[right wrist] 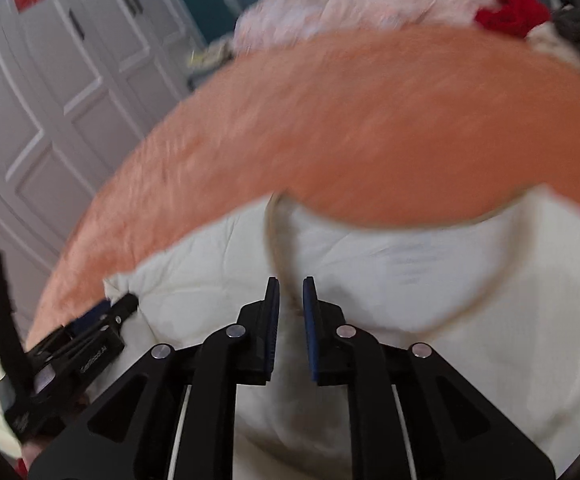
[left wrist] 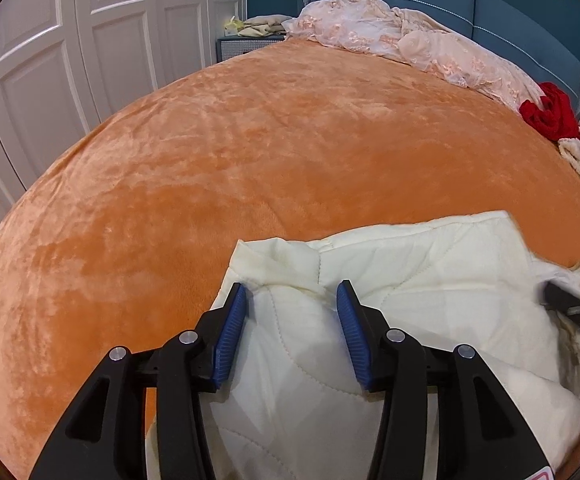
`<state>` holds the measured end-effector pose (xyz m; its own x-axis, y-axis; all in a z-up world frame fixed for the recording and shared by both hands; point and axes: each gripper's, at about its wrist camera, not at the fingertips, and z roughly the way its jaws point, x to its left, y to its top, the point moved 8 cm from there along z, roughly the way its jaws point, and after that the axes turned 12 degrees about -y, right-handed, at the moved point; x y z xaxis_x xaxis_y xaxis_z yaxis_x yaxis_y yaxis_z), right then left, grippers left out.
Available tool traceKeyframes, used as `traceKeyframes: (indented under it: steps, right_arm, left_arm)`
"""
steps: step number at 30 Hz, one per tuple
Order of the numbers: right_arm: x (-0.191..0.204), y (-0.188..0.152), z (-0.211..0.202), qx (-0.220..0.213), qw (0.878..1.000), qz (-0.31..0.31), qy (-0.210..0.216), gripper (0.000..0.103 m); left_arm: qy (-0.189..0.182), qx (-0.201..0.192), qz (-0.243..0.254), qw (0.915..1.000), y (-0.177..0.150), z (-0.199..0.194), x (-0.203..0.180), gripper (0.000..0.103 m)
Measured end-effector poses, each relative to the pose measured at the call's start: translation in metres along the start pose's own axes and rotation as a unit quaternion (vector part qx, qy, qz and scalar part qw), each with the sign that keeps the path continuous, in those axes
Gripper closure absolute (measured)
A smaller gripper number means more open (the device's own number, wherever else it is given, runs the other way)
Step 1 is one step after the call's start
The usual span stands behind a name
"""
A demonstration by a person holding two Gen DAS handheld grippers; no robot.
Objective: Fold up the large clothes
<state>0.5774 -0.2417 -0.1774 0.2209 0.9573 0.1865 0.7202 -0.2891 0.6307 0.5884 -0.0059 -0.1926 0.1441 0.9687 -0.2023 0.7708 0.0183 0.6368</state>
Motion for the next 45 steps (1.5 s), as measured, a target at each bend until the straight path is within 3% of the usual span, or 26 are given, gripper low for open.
traceKeyframes:
  steps: [5, 8, 10, 12, 17, 21, 23, 25, 26, 27, 31, 36, 38, 41, 42, 43, 45]
  right_arm:
    - [-0.104, 0.014, -0.065, -0.039, 0.996, 0.071, -0.031, 0.081]
    - [-0.173, 0.010, -0.074, -0.030, 0.991, 0.107, -0.081, 0.076]
    - [-0.201, 0.006, -0.074, -0.023, 0.987, 0.132, -0.090, 0.076]
    - [-0.219, 0.000, -0.070, -0.015, 0.984, 0.156, -0.085, 0.076]
    - [-0.238, -0.012, -0.055, -0.001, 0.983, 0.162, -0.083, 0.079]
    - [-0.236, -0.013, -0.046, -0.001, 0.986, 0.144, -0.086, 0.079]
    - [-0.235, -0.014, -0.044, -0.001, 0.986, 0.140, -0.086, 0.079]
    - [-0.234, -0.013, -0.041, -0.002, 0.987, 0.135, -0.089, 0.079]
    - [-0.234, -0.014, -0.041, -0.003, 0.987, 0.133, -0.091, 0.079]
    - [-0.234, -0.015, -0.041, -0.004, 0.987, 0.130, -0.094, 0.079]
    - [-0.234, -0.016, -0.037, -0.009, 0.987, 0.124, -0.103, 0.079]
    - [-0.232, -0.017, -0.035, -0.007, 0.987, 0.118, -0.109, 0.079]
    - [-0.232, -0.017, -0.035, -0.005, 0.987, 0.120, -0.106, 0.078]
    - [-0.231, -0.016, -0.035, -0.005, 0.988, 0.117, -0.105, 0.076]
    - [-0.230, -0.016, -0.035, -0.007, 0.988, 0.115, -0.105, 0.076]
    - [-0.230, -0.016, -0.035, -0.007, 0.988, 0.115, -0.105, 0.075]
    - [-0.231, -0.016, -0.035, -0.008, 0.988, 0.117, -0.102, 0.075]
  left_arm:
    - [-0.048, -0.022, 0.039, 0.9978, 0.018, -0.037, -0.038, 0.053]
    - [-0.120, -0.027, 0.068, 0.9901, 0.029, -0.051, -0.099, 0.042]
    - [-0.182, -0.007, 0.090, 0.9791, 0.031, -0.046, -0.157, 0.031]
    - [-0.223, 0.025, 0.109, 0.9683, 0.027, -0.030, -0.206, 0.029]
    - [-0.242, 0.086, 0.117, 0.9593, 0.011, 0.027, -0.280, 0.029]
    - [-0.214, 0.132, 0.107, 0.9620, -0.002, 0.069, -0.291, 0.030]
    - [-0.208, 0.143, 0.103, 0.9620, -0.008, 0.077, -0.292, 0.046]
    - [-0.219, 0.149, 0.111, 0.9578, -0.013, 0.081, -0.295, 0.090]
    - [-0.226, 0.151, 0.117, 0.9553, -0.015, 0.080, -0.297, 0.101]
    - [-0.221, 0.146, 0.127, 0.9560, -0.016, 0.079, -0.299, 0.103]
    - [-0.178, 0.100, 0.136, 0.9694, -0.007, 0.075, -0.287, 0.103]
    - [-0.172, 0.084, 0.094, 0.9770, 0.002, 0.074, -0.256, 0.103]
    - [-0.184, 0.076, 0.095, 0.9753, 0.006, 0.065, -0.250, 0.103]
    - [-0.213, 0.102, 0.103, 0.9662, 0.003, 0.061, -0.254, 0.101]
    - [-0.229, 0.117, 0.102, 0.9609, -0.001, 0.062, -0.259, 0.094]
    - [-0.239, 0.127, 0.098, 0.9577, -0.003, 0.064, -0.263, 0.079]
    - [-0.254, 0.126, 0.086, 0.9551, -0.002, 0.067, -0.268, 0.063]
